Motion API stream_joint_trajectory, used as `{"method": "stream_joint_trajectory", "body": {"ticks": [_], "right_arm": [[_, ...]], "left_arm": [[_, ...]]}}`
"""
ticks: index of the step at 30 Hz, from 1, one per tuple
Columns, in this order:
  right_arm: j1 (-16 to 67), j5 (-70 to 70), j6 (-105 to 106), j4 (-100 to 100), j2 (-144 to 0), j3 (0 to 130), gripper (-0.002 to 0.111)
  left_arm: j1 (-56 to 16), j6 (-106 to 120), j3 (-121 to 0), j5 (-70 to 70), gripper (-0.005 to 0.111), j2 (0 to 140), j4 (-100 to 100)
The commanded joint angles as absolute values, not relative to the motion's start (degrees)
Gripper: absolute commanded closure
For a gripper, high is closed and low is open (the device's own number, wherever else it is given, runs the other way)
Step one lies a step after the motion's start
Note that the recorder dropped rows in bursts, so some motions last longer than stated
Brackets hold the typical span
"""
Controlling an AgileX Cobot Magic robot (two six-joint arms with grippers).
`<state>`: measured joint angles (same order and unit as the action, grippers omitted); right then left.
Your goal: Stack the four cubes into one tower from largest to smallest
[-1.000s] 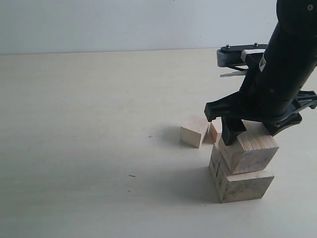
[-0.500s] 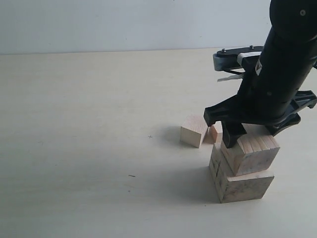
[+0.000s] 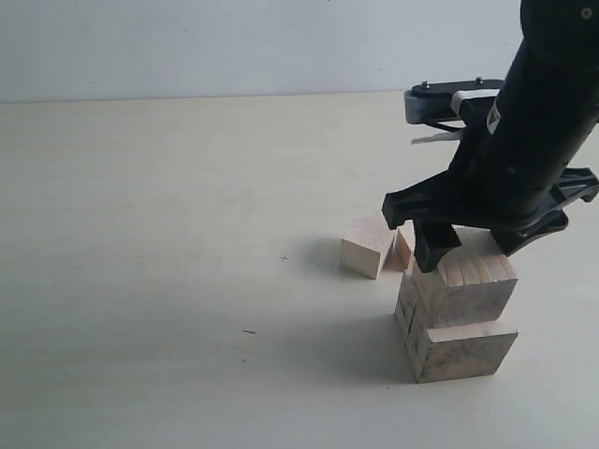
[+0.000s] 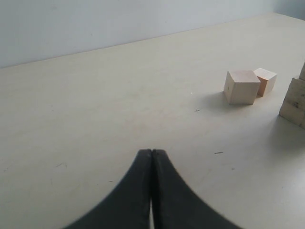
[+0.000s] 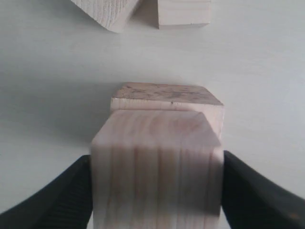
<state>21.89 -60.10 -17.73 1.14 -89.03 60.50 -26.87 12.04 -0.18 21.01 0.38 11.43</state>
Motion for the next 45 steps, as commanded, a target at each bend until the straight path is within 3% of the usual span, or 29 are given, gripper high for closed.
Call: {"method": "stream_joint_trajectory", "body": {"ticks": [1, 45], "right_arm": [[22.03, -59.01, -17.66, 1.20, -86.11, 60.38, 0.036], [24.69, -63.51, -15.60, 0.00, -88.11, 60.38, 0.037]], "left_arm": [[-26.55, 12.06, 0.00, 20.66, 0.107, 0.00, 11.28], [-26.55, 12.06, 0.00, 20.66, 0.107, 0.00, 11.28]]}}
